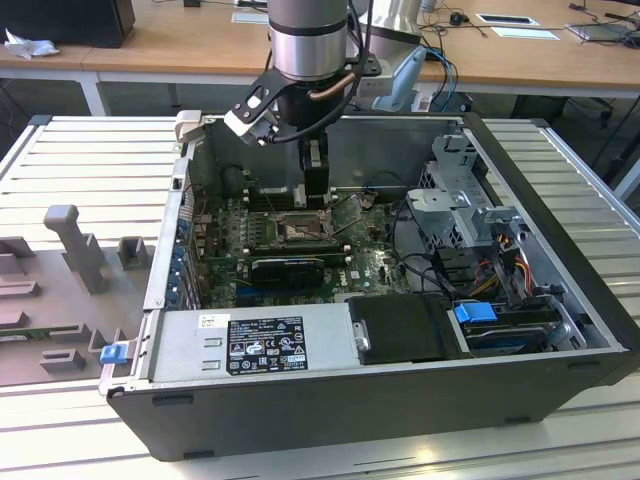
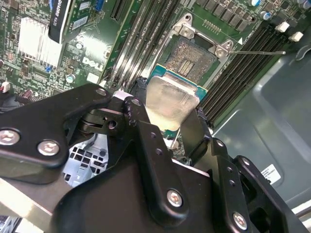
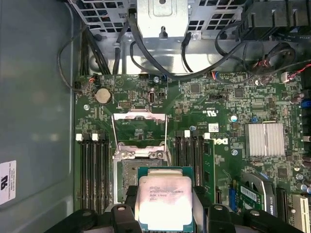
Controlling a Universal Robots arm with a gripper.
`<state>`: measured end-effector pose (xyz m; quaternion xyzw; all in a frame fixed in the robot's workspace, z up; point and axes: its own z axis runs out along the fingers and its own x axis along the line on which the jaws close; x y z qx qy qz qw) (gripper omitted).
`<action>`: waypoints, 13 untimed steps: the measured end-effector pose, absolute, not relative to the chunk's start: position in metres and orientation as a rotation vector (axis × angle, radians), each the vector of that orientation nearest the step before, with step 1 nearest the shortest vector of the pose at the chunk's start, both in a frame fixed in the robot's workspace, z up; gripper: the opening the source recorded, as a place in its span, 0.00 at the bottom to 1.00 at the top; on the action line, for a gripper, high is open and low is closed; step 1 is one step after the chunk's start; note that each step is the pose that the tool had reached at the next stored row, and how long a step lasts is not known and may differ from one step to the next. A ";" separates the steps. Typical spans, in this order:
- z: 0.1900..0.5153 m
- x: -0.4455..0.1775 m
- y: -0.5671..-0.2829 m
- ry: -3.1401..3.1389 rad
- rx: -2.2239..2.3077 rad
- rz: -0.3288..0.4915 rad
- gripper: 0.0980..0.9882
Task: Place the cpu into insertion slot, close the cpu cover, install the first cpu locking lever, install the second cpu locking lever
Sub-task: 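Place the cpu into insertion slot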
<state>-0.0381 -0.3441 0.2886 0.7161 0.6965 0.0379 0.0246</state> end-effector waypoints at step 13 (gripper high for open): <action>0.260 -0.039 -0.339 2.162 2.204 0.119 0.48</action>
